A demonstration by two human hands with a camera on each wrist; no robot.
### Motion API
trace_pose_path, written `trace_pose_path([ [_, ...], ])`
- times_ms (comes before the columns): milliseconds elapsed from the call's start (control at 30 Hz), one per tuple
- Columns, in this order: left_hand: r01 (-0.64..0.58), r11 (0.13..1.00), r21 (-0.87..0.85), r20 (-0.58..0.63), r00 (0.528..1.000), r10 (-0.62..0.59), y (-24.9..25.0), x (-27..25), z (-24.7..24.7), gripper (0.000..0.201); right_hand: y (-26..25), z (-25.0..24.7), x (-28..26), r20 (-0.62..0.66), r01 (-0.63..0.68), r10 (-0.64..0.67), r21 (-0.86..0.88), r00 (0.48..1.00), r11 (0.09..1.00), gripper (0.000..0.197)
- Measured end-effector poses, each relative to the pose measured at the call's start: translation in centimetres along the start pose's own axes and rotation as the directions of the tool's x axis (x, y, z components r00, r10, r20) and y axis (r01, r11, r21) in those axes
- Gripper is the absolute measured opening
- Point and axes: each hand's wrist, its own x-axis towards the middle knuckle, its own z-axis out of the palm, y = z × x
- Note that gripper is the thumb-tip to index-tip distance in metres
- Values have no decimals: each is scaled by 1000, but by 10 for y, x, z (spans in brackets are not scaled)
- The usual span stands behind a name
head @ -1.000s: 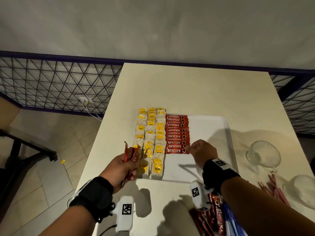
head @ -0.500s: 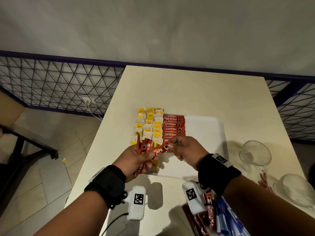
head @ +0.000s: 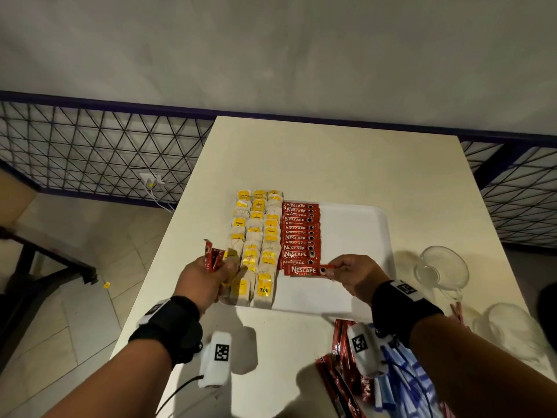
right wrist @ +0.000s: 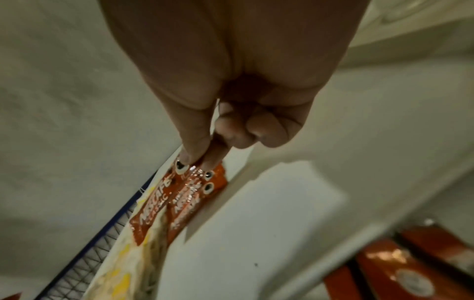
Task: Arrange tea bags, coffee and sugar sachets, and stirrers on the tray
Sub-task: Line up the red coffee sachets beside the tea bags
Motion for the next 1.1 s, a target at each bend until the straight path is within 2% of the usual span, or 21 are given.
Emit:
trace_pose_path([
  [100,47,996,72,-29,999,-45,-16,8,-9,27,8,7,7,-3,-33,33,-58,999,998,7],
  [267,70,986,153,-21,998,-67,-27,13,-14,17,3,23,17,-38,-69,64,-134,997,989,7],
  [433,90,963,256,-30,996,-85,-37,20,-18,19,-5,31,19,-113,-82,60,-204,992,976,13],
  [833,73,951,299,9,997,-80,-38,23,-17,22,-9,40,22,-203,-157,110,-232,973,960,11],
  [1100,65,955,289,22,997,-75,-38,22,-15,22,-14,44,22,-237,-145,89,-231,967,962,10],
])
